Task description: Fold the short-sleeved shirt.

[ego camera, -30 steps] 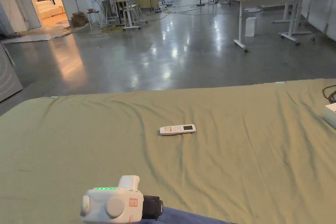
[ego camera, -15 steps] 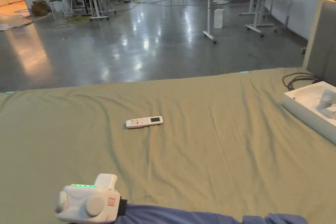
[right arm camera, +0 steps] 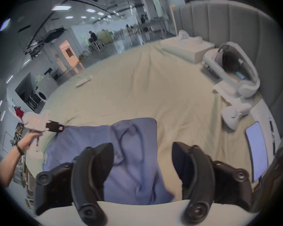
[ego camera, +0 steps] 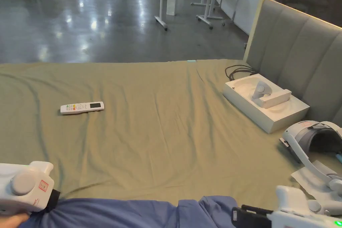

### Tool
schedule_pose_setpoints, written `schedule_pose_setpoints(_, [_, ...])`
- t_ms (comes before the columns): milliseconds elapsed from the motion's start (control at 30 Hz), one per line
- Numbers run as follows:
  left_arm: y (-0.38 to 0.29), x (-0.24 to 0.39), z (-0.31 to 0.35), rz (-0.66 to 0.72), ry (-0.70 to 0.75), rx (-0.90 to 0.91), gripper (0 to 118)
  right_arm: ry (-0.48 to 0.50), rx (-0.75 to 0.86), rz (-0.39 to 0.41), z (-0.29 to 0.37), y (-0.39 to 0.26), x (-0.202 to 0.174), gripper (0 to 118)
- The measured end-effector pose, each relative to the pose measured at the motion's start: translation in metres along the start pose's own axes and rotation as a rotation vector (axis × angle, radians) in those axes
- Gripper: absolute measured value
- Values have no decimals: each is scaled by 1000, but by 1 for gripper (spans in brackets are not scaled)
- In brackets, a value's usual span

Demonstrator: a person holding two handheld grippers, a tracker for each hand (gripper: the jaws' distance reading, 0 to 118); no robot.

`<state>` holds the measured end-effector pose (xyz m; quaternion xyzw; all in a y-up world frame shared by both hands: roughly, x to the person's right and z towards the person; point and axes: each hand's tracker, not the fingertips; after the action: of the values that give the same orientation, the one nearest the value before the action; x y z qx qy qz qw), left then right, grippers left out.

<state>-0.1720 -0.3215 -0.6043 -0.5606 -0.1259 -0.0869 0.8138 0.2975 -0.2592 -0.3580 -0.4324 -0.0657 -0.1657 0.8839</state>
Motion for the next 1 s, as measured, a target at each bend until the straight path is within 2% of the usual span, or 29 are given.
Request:
schedule_pose_setpoints(133, [-2, 7, 4, -11, 6, -10, 16, -34, -64, 46, -55, 23, 1, 89])
schedule_pose_setpoints(200, [-2, 10, 5, -23, 15, -11, 16, -45, -77, 31, -74, 30, 3, 89])
schedule_pose_setpoints(267, [-1, 10, 5, -34, 20, -14, 16, -105, -101, 9, -89, 33, 4, 87])
schedule_pose_setpoints(333, [0, 10, 6, -39, 15, -19, 16, -138, -161, 15, -101, 33, 4, 68])
schedule_pose_setpoints(367, [0, 9, 7, -35, 10, -22, 16, -187, -143, 44, -99, 31, -1, 64])
schedule_pose_setpoints(400, [1, 7, 5, -33, 7, -22, 16, -186, -123, 68, -95, 29, -4, 55])
schedule_pose_setpoints(500, [-2, 9, 7, -33, 10, -12, 16, -185, -115, 83, -86, 26, -13, 7])
schedule_pose_setpoints(567, [-3, 7, 5, -34, 30, 3, 16, -187, -109, 82, -84, 27, -12, 5])
schedule_pose_setpoints(633, [-7, 8, 16, -25, 43, 27, 12, -159, -87, 46, -76, 28, -7, 4])
schedule_pose_setpoints(767, [-35, -5, 84, 2, -21, 270, 9, -66, 57, -4, -18, 33, -5, 4])
schedule_pose_setpoints(933, [-87, -42, 218, 78, -111, 531, 8, -1, 322, 61, 101, 33, -15, 3])
schedule_pose_setpoints(1000, [-106, -55, 269, 87, -134, 618, 8, 12, 382, 87, 140, 36, -18, 3])
